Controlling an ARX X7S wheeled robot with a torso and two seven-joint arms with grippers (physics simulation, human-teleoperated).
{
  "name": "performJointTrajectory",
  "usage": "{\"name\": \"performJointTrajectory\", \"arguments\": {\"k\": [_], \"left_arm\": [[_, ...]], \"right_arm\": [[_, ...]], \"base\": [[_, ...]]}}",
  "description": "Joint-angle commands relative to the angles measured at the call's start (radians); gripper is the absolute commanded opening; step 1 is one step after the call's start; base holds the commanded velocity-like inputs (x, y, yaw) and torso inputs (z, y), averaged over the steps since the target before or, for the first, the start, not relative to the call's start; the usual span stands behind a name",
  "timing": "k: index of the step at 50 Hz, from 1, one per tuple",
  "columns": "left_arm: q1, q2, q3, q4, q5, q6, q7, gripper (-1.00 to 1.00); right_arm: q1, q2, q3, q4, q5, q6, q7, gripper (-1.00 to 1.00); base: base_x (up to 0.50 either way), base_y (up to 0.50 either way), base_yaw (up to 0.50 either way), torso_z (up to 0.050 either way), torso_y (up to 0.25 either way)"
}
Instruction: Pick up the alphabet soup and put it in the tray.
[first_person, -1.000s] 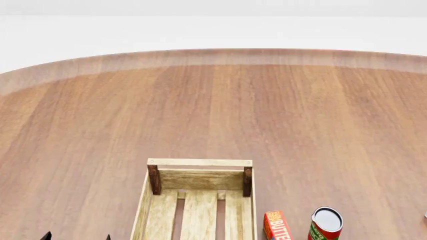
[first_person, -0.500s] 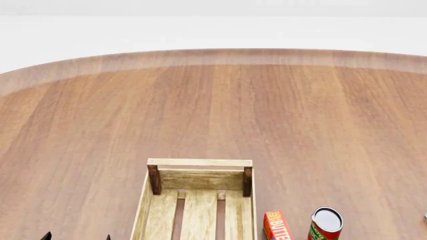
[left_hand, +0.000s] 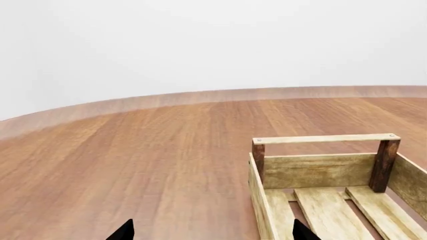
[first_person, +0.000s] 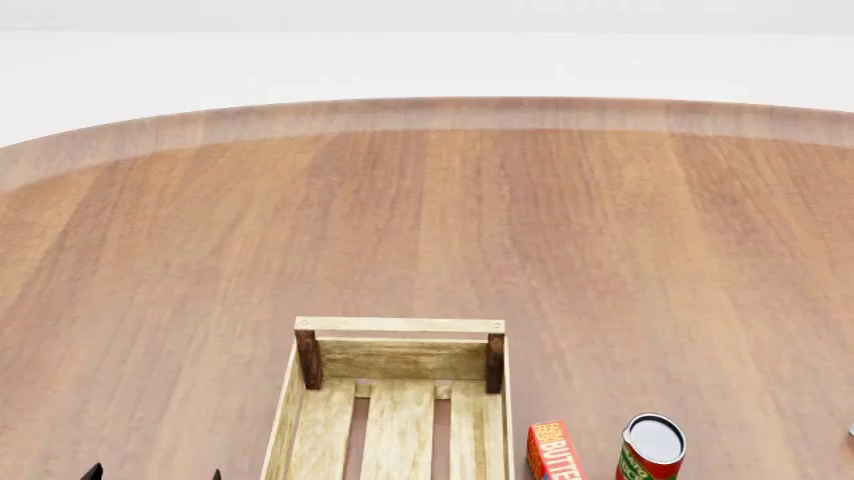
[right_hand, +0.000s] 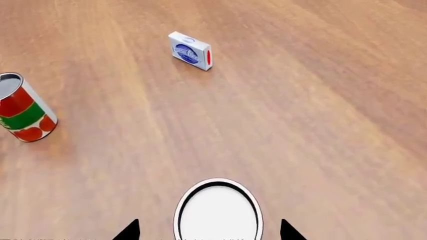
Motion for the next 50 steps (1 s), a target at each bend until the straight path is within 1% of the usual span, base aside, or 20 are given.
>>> {"name": "performJointTrajectory", "arguments": {"k": [1, 30, 50], "left_arm": [[-0.003, -0.003, 0.004, -0.003, -0.003, 0.002, -0.004, 1.0], [-0.004, -0.012, 0.016, -0.003, -0.011, 0.005, -0.015, 1.0], [-0.007, -0.016, 0.023, -0.007, -0.015, 0.01, -0.02, 1.0]], "right_arm": [[0.022, 0.001, -0.025, 0.03, -0.015, -0.008, 0.002, 1.0], [0.081, -0.011, -0.088, 0.15, -0.061, -0.067, -0.013, 1.0], [0.088, -0.015, -0.093, 0.177, -0.064, -0.078, -0.014, 1.0]], "base": [[0.0, 0.0, 0.0, 0.0, 0.0], [0.0, 0.0, 0.0, 0.0, 0.0], [0.0, 0.0, 0.0, 0.0, 0.0]]}}
